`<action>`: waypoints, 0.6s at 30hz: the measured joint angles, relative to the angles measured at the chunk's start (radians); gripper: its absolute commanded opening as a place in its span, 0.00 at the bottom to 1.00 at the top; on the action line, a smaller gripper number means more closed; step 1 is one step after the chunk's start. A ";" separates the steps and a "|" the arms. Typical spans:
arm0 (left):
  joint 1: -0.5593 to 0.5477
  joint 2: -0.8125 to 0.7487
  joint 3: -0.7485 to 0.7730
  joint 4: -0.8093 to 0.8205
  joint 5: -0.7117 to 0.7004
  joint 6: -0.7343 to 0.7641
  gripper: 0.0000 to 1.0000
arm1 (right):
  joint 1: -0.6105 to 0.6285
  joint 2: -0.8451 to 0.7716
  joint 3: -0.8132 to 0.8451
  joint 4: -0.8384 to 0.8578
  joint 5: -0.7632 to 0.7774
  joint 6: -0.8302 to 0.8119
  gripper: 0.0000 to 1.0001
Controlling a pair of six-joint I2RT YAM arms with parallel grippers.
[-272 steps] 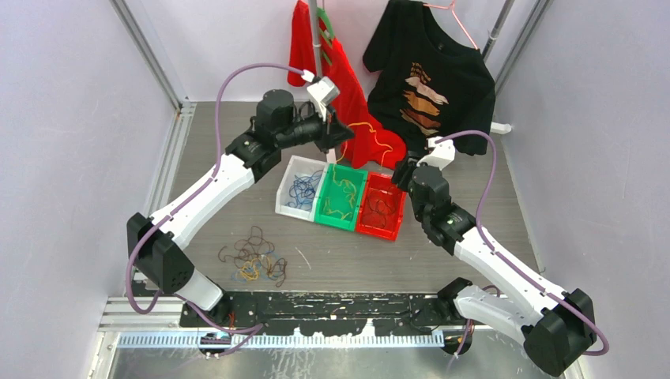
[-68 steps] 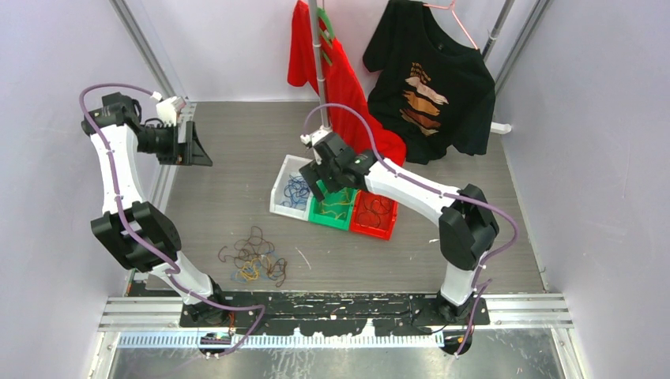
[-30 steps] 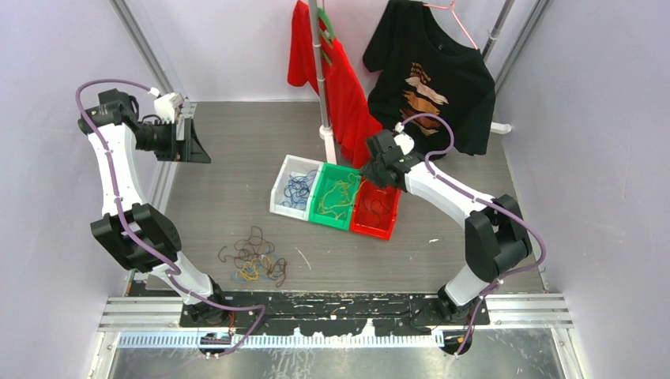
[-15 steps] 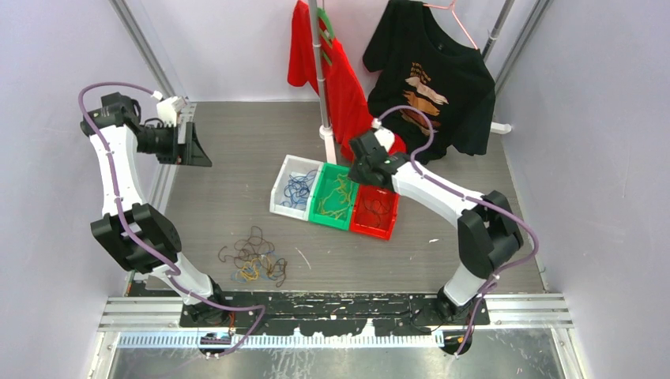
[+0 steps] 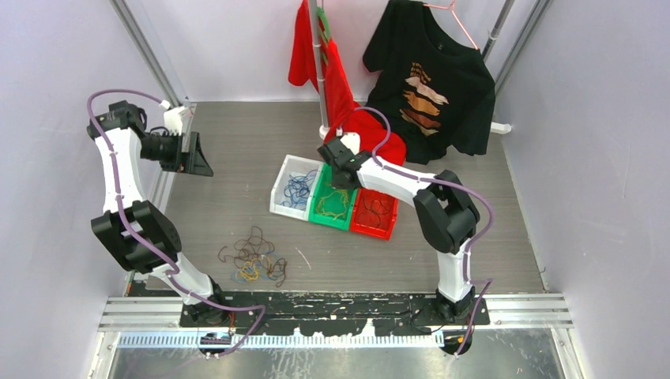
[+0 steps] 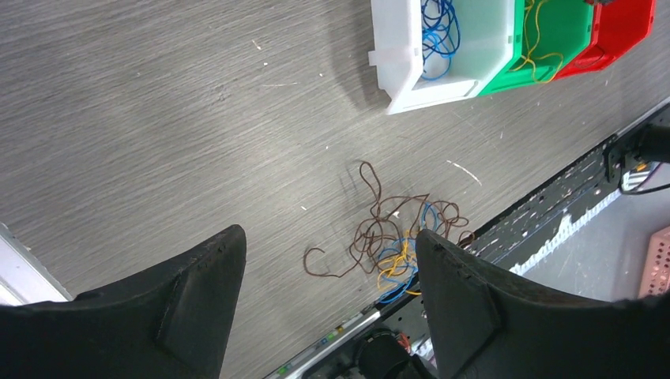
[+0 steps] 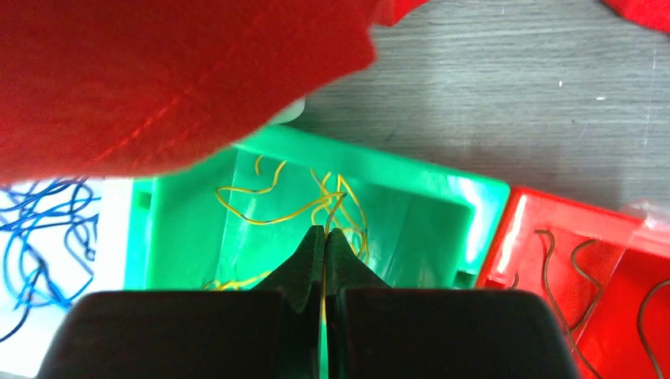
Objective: Untangle the cables
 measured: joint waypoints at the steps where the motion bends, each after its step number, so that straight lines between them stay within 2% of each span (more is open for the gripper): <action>1: -0.005 0.000 0.000 -0.003 0.000 0.008 0.79 | 0.002 0.018 0.012 -0.003 0.011 -0.011 0.01; 4: -0.026 -0.001 -0.015 -0.014 -0.007 0.050 0.79 | 0.007 0.054 0.027 -0.002 0.042 -0.037 0.01; 6: -0.053 -0.004 -0.041 -0.019 -0.021 0.074 0.79 | 0.011 0.067 0.027 0.003 0.060 -0.058 0.05; 7: -0.073 -0.006 -0.060 -0.022 -0.032 0.086 0.79 | 0.012 0.069 0.026 0.007 0.065 -0.065 0.10; 9: -0.117 -0.011 -0.102 -0.031 -0.052 0.113 0.79 | 0.015 0.069 0.017 0.022 0.075 -0.085 0.29; 13: -0.183 -0.018 -0.152 -0.053 -0.085 0.159 0.79 | 0.019 0.059 -0.009 0.064 0.071 -0.115 0.47; 18: -0.253 -0.047 -0.176 -0.068 -0.130 0.200 0.79 | 0.024 -0.002 -0.042 0.069 0.071 -0.137 0.50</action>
